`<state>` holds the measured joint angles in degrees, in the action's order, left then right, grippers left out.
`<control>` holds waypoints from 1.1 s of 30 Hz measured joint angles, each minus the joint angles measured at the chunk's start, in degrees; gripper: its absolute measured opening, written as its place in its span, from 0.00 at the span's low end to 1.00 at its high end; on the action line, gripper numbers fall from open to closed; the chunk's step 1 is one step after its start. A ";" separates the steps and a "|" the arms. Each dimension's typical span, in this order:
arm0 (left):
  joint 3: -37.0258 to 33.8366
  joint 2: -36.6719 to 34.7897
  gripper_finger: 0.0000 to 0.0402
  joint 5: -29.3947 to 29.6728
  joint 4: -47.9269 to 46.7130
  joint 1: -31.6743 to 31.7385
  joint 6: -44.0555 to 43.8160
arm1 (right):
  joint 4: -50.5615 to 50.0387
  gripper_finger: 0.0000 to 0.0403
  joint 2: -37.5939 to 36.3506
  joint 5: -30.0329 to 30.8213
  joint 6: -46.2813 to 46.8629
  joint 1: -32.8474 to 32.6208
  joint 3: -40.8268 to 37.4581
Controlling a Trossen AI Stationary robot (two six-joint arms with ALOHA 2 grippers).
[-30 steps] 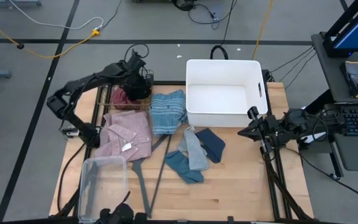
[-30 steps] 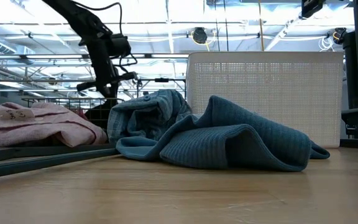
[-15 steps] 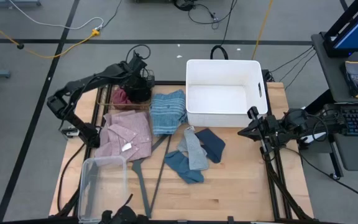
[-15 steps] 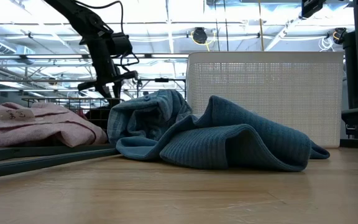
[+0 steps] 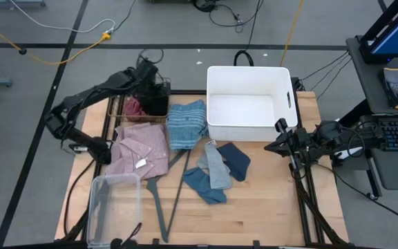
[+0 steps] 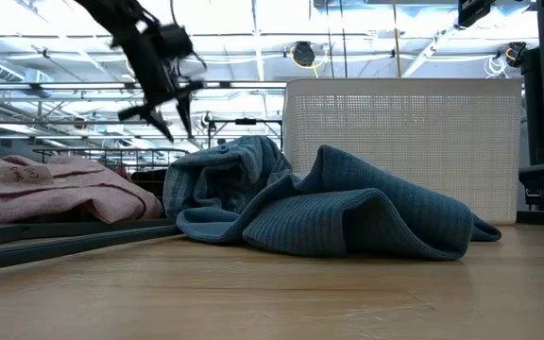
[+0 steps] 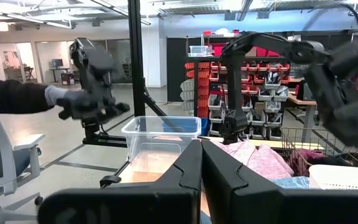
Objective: Pick & Place Cloths
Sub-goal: Put the gray undergarment into the gold wire basket
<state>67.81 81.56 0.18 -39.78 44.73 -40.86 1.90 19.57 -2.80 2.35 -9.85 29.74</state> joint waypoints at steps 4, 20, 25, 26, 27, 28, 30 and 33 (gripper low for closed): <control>0.00 -7.03 0.46 0.30 0.92 -2.14 0.08 | -0.01 0.00 0.00 -0.01 0.00 0.00 -0.01; 0.02 -21.48 0.31 3.37 0.93 -24.65 3.06 | 0.02 0.00 0.00 -0.35 0.34 -0.01 -0.01; 0.02 -21.19 0.27 5.58 1.04 -31.35 3.41 | 0.02 0.00 0.00 -0.40 8.22 0.00 -0.01; 0.02 -21.07 0.26 6.76 1.09 -32.70 3.39 | 0.02 0.00 0.00 -0.41 10.14 0.00 -0.01; 0.02 -20.95 0.25 8.06 1.10 -34.02 3.39 | 0.02 0.00 0.00 -0.40 11.60 0.00 -0.01; 0.02 -20.87 0.24 9.26 1.19 -35.26 3.47 | 0.02 0.00 0.00 -0.39 12.52 0.00 -0.01; 0.02 -20.91 0.20 10.66 2.97 -37.65 4.21 | 0.02 0.00 0.00 -0.42 13.53 0.00 -0.01; 0.02 -20.97 0.12 10.87 7.26 -40.77 6.57 | 0.02 0.00 0.00 -0.33 13.70 0.00 -0.01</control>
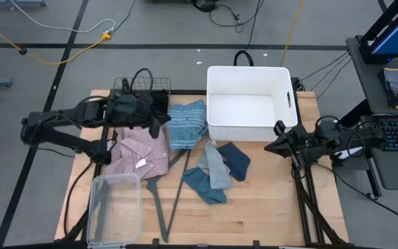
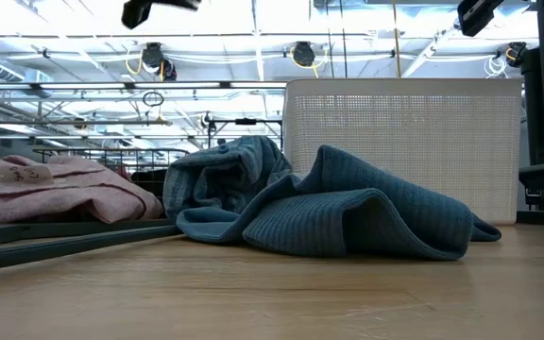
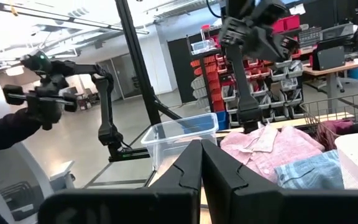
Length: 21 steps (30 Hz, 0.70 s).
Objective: Pick & Place Cloths
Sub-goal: Put the gray undergarment into the gold wire basket
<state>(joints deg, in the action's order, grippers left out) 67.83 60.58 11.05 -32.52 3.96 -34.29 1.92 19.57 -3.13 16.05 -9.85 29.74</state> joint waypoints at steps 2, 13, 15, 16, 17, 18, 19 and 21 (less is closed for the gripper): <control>0.00 0.04 0.06 0.00 3.07 -1.73 1.89 | -0.01 0.00 0.00 0.04 0.00 -0.02 0.00; -0.96 0.04 0.02 2.05 8.81 -7.54 4.92 | 0.01 0.01 0.00 0.06 -0.17 -0.01 0.00; -0.98 0.04 0.01 2.12 8.78 -7.86 6.23 | 0.02 0.01 0.00 0.06 -0.20 -0.02 0.00; -0.98 0.04 0.01 2.14 8.77 -7.99 6.78 | 0.03 0.01 0.00 0.06 -0.20 -0.02 0.00; -0.98 0.04 0.00 2.15 8.76 -8.20 7.26 | 0.12 0.01 0.02 0.06 -0.20 -0.02 0.00; -0.98 0.01 0.01 2.18 8.62 -8.37 7.83 | 0.50 0.01 0.30 0.06 -0.22 0.00 0.00; -0.98 -0.21 0.01 2.49 8.17 -8.64 8.32 | 1.52 0.01 0.76 0.06 -0.25 0.00 0.00; -0.98 -0.42 0.02 3.60 7.04 -9.25 8.89 | 4.52 0.01 2.19 -0.03 -0.59 -0.02 0.00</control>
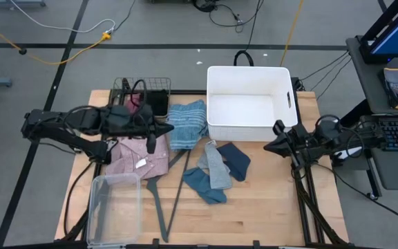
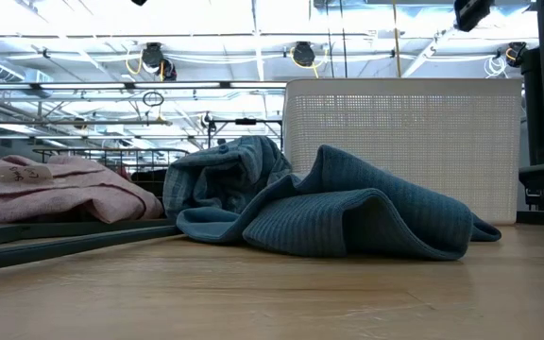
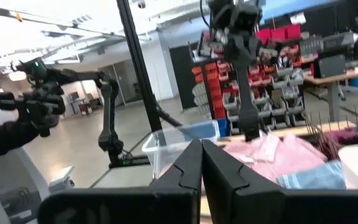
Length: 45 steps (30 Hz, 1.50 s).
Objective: Pick & Place Cloths
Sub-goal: Put the gray undergarment into the gold wire basket
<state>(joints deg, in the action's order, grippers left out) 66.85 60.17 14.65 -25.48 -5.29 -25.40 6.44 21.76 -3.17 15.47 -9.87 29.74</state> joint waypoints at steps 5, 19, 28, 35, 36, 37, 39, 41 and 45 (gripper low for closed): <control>-0.07 -1.94 0.01 4.99 -3.25 -2.41 -0.36 | 8.93 0.01 5.36 -1.39 -1.71 0.00 0.00; -14.00 -14.02 0.01 11.42 6.38 -10.27 0.92 | 5.28 0.01 21.02 -2.90 -6.45 -2.58 10.79; -28.15 -23.64 0.02 11.54 17.95 -12.26 3.44 | -14.55 0.01 31.86 3.58 -9.30 -6.89 25.43; -32.61 -28.00 0.03 12.31 19.57 -12.91 4.60 | -28.50 0.01 41.54 6.50 -9.20 -9.27 36.12; -32.94 -28.43 0.03 12.35 19.61 -12.91 4.75 | -29.36 0.01 42.92 6.50 -9.11 -9.47 37.31; -33.28 -28.76 0.03 12.37 19.60 -12.91 4.75 | -30.30 0.01 44.25 6.50 -8.87 -9.69 38.35; -33.75 -29.38 0.03 12.37 19.52 -12.91 4.75 | -31.79 0.01 46.92 6.53 -8.40 -9.79 40.51; -33.81 -29.64 0.01 12.36 19.22 -12.91 4.75 | -33.80 0.01 49.68 6.71 -7.12 -9.78 42.60; -33.81 -29.64 0.01 10.72 19.17 -12.92 5.53 | -38.16 0.01 54.55 9.60 -3.79 -9.77 46.03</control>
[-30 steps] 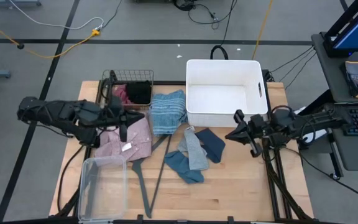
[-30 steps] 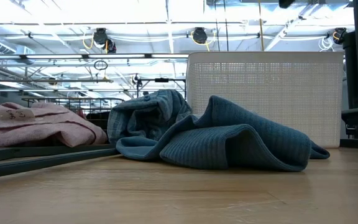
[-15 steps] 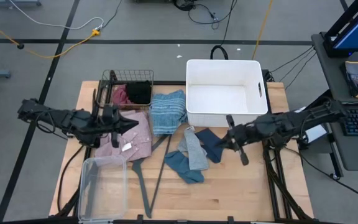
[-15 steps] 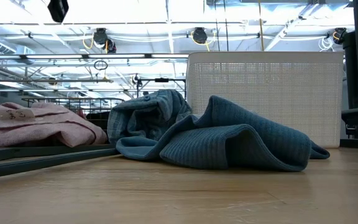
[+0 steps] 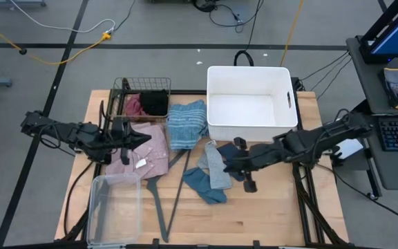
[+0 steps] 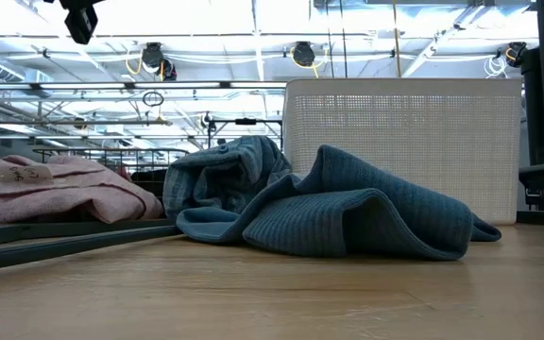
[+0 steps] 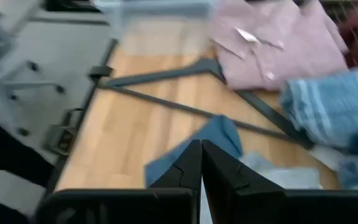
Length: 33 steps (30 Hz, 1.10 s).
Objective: Pick & Place Cloths
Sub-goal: Put the gray undergarment into the gold wire basket
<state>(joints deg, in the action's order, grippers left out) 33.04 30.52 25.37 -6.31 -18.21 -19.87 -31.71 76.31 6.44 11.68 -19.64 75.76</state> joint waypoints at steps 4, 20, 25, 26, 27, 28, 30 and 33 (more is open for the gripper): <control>0.00 0.04 0.04 -1.65 -0.56 0.02 0.16 | -1.63 0.01 3.90 2.89 8.26 0.00 1.19; 0.00 0.04 0.05 -3.46 -1.70 0.01 1.41 | -11.82 0.02 10.84 4.07 36.49 0.17 1.23; 0.00 0.04 0.01 -3.48 -1.74 -0.01 1.94 | -11.77 0.12 10.84 4.22 40.20 0.17 1.23; 0.00 0.04 0.01 -3.48 -1.74 0.01 2.13 | -11.79 0.15 10.84 4.22 40.89 0.17 1.23; 0.00 0.04 0.01 -3.48 -1.72 0.01 2.22 | -11.84 0.18 10.84 4.22 41.45 0.17 1.23; 0.00 0.04 0.01 -3.48 -1.74 -0.01 2.28 | -11.81 0.22 10.84 4.22 41.69 0.17 1.23; 0.00 0.04 0.02 -3.48 -1.72 0.01 2.50 | -11.80 0.29 10.84 4.25 41.86 0.20 1.23; 0.00 0.04 0.04 -3.48 -1.70 0.01 2.81 | -11.81 0.39 10.84 4.26 41.79 0.47 1.23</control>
<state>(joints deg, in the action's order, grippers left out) 33.04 30.57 21.89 -8.01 -18.20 -17.06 -43.53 87.15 10.70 53.47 -19.17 76.99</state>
